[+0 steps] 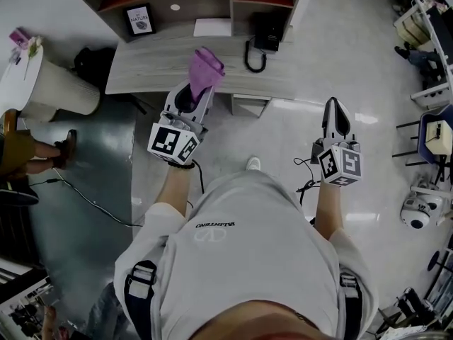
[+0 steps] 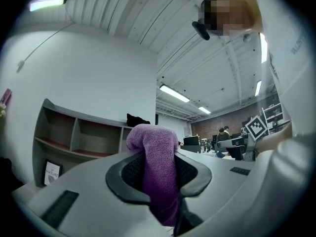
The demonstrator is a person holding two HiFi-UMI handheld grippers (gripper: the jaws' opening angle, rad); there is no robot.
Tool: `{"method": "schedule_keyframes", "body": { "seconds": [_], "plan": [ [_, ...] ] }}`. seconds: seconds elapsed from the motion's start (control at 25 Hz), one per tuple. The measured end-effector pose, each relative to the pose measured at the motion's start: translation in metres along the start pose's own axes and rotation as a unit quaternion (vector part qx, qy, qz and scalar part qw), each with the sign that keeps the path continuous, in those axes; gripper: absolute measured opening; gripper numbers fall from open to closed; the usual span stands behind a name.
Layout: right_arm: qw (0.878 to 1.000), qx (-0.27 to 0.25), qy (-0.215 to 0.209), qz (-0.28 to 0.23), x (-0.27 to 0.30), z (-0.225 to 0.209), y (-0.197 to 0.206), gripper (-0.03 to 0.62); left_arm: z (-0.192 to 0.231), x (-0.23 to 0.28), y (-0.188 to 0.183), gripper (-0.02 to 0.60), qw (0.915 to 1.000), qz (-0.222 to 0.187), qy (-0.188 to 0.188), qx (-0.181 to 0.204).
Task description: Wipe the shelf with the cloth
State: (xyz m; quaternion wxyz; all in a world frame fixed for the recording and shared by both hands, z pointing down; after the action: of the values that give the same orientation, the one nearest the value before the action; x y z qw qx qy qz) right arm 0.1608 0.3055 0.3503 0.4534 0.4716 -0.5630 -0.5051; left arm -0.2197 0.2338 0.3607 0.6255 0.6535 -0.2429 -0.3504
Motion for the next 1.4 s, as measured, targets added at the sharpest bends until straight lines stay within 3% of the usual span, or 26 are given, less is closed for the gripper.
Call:
{"method": "schedule_keyframes", "body": {
  "seconds": [0.36, 0.76, 1.4],
  "plan": [
    [1.0, 0.009, -0.029, 0.004, 0.033, -0.051, 0.001, 0.0, -0.023, 0.05, -0.001, 0.103, 0.9998, 0.002, -0.017, 0.01],
    [0.998, 0.009, -0.059, 0.018, 0.064, -0.045, 0.007, 0.0, -0.024, 0.072, 0.015, 0.103, 0.9997, 0.015, -0.018, 0.0],
    [0.998, -0.012, -0.056, 0.006, 0.173, -0.036, -0.002, 0.0, 0.05, 0.171, 0.039, 0.103, 0.9998, 0.013, 0.006, -0.017]
  ]
}}
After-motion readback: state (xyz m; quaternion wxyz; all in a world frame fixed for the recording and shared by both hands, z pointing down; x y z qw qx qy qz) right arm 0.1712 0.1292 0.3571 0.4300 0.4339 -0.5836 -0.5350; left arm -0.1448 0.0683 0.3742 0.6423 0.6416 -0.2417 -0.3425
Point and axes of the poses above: the fingertips, and each gripper's own axes: x forward along the fingers, z to its left, y out of its underside, the point moved 10 cm from there along -x, backward along the fingers, and after that the axes turned 1 degree about -z, right-handed, at the moved point
